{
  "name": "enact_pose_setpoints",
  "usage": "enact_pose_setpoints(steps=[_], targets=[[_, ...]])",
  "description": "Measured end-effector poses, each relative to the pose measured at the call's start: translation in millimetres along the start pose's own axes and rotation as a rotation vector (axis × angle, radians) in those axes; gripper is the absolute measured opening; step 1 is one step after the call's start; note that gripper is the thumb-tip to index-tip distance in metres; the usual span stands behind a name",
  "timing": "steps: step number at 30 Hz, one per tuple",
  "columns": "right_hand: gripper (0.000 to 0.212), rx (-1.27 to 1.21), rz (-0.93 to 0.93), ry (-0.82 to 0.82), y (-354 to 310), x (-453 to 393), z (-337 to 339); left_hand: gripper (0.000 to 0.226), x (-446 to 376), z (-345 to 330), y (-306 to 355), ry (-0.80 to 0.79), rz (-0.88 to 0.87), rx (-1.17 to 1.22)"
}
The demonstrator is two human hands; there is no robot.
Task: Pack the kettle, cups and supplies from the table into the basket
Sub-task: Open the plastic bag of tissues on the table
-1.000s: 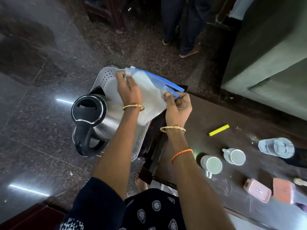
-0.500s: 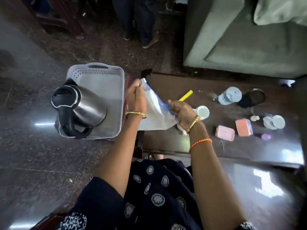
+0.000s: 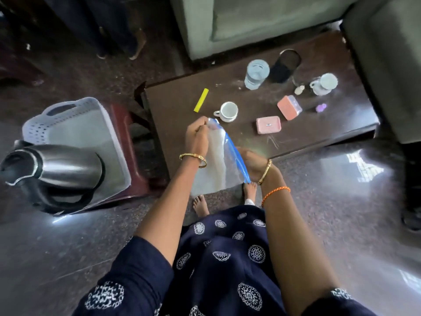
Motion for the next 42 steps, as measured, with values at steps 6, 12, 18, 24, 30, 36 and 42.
enact_pose_setpoints(steps=[6, 12, 18, 24, 30, 36, 42], targets=[[0.07, -0.056, 0.096, -0.006, -17.5, 24.3, 78.7, 0.016, -5.1, -86.0, -13.0, -0.031, 0.071, -0.232], [0.031, 0.185, -0.003, 0.128, -58.7, 42.6, 162.7, 0.021, -9.3, -192.1, -8.7, 0.061, 0.063, -0.457], [0.028, -0.035, -0.047, 0.177, -92.6, 44.9, 221.0, 0.021, -20.5, -255.7, 6.3, 0.137, 0.096, -0.434], [0.022, 0.031, -0.049, 0.117, -96.4, 31.2, 242.4, 0.023, -44.2, -270.8, 3.6, 0.231, 0.106, -0.432], [0.011, 0.014, -0.008, 0.091, -100.8, 9.8, 237.2, 0.023, -66.7, -268.5, -10.7, 0.421, 0.096, -0.499], [0.007, 0.283, 0.084, 0.203, -94.5, -22.8, 232.7, 0.019, -87.8, -269.4, -31.8, 0.7, 0.175, -0.554], [0.018, 0.394, 0.28, 0.397, -84.3, -55.3, 234.8, 0.037, -91.8, -268.9, -38.4, 0.632, 0.136, -0.144]])
Point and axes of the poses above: each hand's wrist, its own x-axis away from the middle knuckle, its own z-axis out of the back of the hand, y = z × x, the point moved 1 cm from there along -x, towards the middle knuckle, and after that the axes turned 8 degrees about z, right-handed, at the moved point
